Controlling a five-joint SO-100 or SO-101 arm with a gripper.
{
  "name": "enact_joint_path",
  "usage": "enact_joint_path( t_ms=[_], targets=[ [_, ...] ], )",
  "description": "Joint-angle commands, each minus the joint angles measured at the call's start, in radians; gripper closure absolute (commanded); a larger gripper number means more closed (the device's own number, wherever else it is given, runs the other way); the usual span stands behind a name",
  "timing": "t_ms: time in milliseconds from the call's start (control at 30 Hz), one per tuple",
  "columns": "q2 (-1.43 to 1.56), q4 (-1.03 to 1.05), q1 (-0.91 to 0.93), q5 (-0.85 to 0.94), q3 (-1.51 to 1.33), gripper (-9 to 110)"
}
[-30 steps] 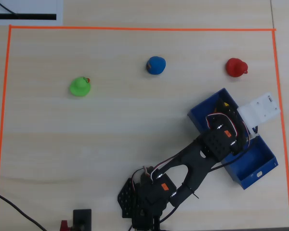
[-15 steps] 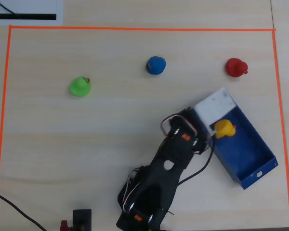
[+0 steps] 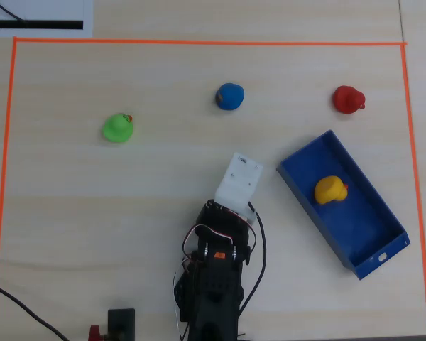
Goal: Grasp yellow duck and put it into box.
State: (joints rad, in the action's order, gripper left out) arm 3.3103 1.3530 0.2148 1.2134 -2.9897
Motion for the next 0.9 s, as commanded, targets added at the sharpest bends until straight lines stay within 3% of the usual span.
enact_joint_path(
  t_ms=[0,867],
  targets=[
    [-0.002,-0.048,0.012,0.080,-0.120,101],
    [0.000,-0.044,-0.026,0.086,-0.121,101]
  ],
)
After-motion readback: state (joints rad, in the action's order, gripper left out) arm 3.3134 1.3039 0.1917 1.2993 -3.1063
